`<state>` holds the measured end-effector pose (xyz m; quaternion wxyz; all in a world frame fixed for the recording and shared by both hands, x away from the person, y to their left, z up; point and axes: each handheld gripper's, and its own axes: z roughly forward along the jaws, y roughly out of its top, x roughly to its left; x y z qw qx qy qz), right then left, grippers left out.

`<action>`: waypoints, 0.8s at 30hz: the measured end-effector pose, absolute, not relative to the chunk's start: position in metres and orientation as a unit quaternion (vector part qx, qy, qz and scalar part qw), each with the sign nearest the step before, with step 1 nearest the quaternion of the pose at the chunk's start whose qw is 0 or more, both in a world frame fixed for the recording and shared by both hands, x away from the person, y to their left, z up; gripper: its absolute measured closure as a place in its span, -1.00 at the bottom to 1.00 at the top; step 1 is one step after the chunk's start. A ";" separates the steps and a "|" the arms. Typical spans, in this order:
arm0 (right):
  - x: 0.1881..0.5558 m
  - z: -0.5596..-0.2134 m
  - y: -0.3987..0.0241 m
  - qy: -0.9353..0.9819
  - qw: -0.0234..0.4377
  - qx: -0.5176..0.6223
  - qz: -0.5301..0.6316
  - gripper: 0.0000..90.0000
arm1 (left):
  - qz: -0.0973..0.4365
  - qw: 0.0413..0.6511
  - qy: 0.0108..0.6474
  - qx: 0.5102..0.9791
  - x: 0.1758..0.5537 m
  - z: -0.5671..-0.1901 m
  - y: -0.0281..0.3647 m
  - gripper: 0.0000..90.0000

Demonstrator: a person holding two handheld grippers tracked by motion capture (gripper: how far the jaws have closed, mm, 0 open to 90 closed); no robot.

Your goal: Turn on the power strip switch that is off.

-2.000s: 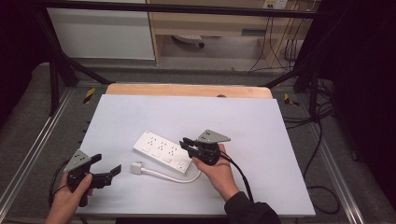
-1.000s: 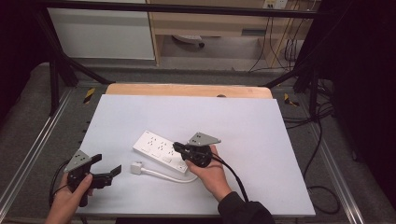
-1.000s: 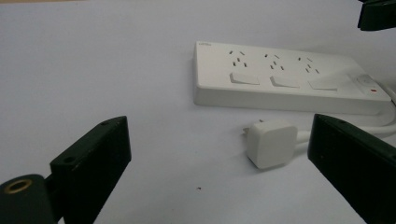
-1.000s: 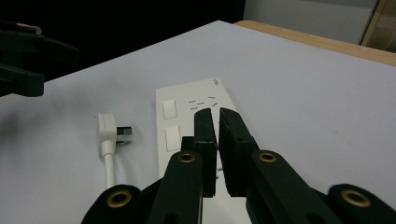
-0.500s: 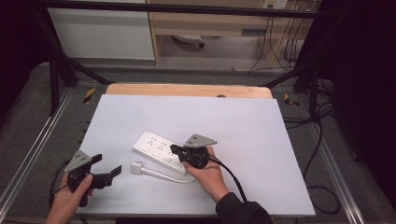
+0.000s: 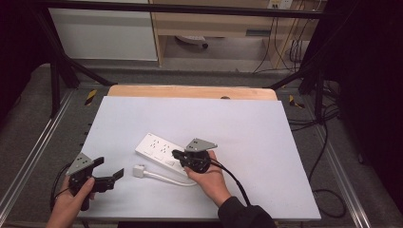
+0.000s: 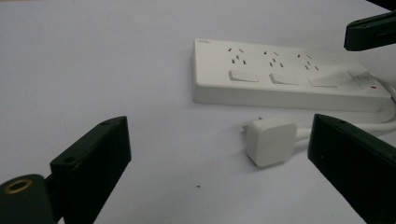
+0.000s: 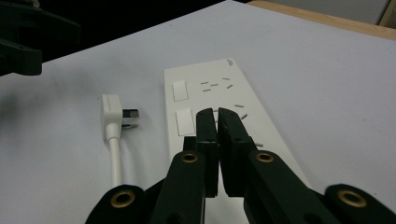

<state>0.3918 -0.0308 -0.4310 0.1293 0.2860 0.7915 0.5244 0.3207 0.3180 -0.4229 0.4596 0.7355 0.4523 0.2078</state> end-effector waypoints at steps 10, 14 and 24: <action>0.392 -0.436 -0.028 0.799 0.127 0.289 0.513 0.95 | 0.208 0.459 0.452 0.736 0.321 -0.423 0.318 -0.87; 0.393 -0.437 -0.028 0.801 0.125 0.290 0.509 0.95 | 0.208 0.459 0.451 0.737 0.321 -0.423 0.318 -0.87; 0.393 -0.442 -0.026 0.807 0.122 0.295 0.497 0.95 | 0.208 0.458 0.452 0.736 0.321 -0.423 0.318 -0.87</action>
